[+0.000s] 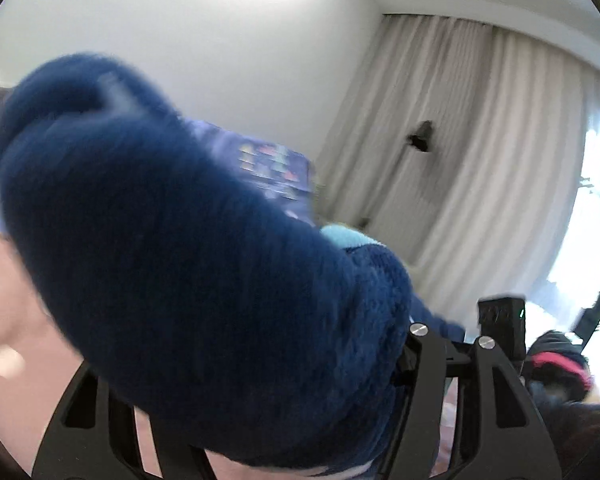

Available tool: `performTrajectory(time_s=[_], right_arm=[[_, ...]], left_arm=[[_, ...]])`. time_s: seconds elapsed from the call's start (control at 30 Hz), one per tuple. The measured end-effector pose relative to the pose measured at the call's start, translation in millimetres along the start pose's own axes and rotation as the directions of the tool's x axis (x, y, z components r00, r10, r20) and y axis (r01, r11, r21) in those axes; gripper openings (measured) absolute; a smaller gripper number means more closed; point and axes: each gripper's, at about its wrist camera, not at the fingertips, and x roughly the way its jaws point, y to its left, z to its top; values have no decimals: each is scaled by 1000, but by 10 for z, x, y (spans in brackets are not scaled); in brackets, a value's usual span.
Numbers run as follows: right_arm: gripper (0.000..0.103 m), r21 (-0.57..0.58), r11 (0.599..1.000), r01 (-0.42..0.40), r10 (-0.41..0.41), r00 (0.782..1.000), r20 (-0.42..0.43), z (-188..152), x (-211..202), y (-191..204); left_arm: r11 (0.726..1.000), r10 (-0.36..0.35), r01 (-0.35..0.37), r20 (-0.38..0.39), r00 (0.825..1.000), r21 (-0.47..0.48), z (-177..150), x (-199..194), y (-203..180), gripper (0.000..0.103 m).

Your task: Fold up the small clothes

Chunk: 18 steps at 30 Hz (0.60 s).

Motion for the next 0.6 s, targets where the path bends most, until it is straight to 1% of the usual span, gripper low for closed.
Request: performTrajectory(time_s=[0.03,0.07,0.1,0.13,0.17,0.23,0.3,0.33,0.4,0.43,0.5,0.53,0.57,0.6], right_arm=[[40,-16,1000,14,-14,1000,-4,185,192,4],[39,-28,999,31,-31,1000,-4,368,402,17],[39,-57,997,54,-54,998,-8,570,692,41],[39,-75,995,70,-71,997,-7,683,887,73],[38,-109,990,94,-95,995,-6,825,1183,116],[36,-149,981,125,-127,992,-7,1026,1688,186],[36,-168,976,140,-143,990,-2,1163,2059,177],[36,-185,971,151,-153,988,2,1212,2278,183],[36,-185,971,152,-157,988,-9,1279,2600,118],[36,-180,972,150,-157,987,-22,1286,2742,80],[38,-182,968,174,-187,981,-54,1214,3052,12],[41,-195,960,199,-216,974,-68,1126,3193,-2],[53,-200,953,228,-248,966,-80,1055,3298,-46],[70,-201,943,267,-289,953,-94,952,3407,-85]], left_arm=[[999,47,-47,-4,999,-7,99,142,113,64],[997,79,-79,-9,997,-14,152,201,219,64],[993,114,-114,-15,993,-20,193,309,319,65],[988,154,-154,-19,988,-26,226,427,427,65],[979,201,-202,-24,979,-40,277,584,559,65],[963,259,-260,-17,966,-68,306,803,745,65],[947,310,-309,-1,951,-85,336,1078,911,65],[944,321,-320,2,947,-83,335,1132,945,65],[932,355,-354,-2,935,-79,323,1414,1023,66],[926,369,-369,-11,929,-83,288,1516,1085,67],[900,417,-421,-61,907,-109,120,1792,1264,71],[889,434,-442,-85,897,-123,-1,1832,1404,76],[866,460,-477,-136,878,-151,-157,1965,1510,79],[846,473,-503,-185,861,-176,-278,2078,1650,87]])
